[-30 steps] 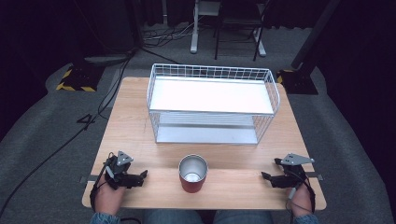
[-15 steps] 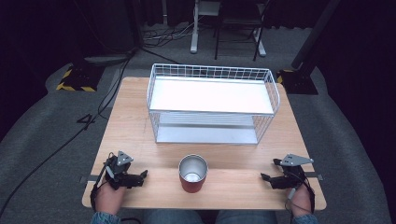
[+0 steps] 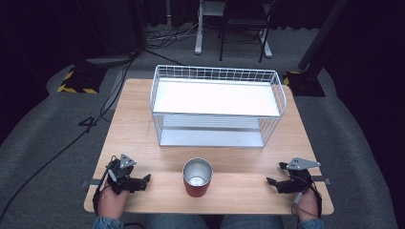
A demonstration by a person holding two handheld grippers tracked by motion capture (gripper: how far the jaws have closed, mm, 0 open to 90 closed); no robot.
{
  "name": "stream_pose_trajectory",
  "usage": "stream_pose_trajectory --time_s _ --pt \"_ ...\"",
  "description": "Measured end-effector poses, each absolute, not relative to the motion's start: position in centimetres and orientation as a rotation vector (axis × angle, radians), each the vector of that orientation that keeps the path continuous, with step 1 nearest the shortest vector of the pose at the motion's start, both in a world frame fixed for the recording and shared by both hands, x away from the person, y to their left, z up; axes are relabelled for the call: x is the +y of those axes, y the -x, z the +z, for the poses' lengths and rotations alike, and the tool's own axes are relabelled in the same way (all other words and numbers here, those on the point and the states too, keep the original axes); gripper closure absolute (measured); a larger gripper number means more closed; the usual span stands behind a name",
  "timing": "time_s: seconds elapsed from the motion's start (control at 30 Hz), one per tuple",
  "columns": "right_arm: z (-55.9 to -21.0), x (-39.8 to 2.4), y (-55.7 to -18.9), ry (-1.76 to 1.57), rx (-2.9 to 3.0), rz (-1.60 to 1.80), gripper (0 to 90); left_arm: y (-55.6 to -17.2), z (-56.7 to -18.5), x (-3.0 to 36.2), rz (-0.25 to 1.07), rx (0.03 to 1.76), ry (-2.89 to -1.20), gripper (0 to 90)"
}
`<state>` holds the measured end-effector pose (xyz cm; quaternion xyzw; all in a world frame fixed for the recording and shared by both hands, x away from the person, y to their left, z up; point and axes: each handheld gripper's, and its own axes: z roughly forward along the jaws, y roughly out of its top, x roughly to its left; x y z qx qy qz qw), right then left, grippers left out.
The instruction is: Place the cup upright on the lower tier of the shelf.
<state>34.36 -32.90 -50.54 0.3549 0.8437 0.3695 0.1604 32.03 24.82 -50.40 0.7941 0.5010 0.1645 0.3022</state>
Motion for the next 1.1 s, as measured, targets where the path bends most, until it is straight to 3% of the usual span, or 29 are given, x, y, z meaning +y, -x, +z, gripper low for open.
stream_pose_trajectory --time_s 1.1 --pt "-50.5 -32.9 -34.4 -1.011 2.415 1.058 14.1 -25.2 -46.1 21.0 0.487 0.88 -1.848 0.0"
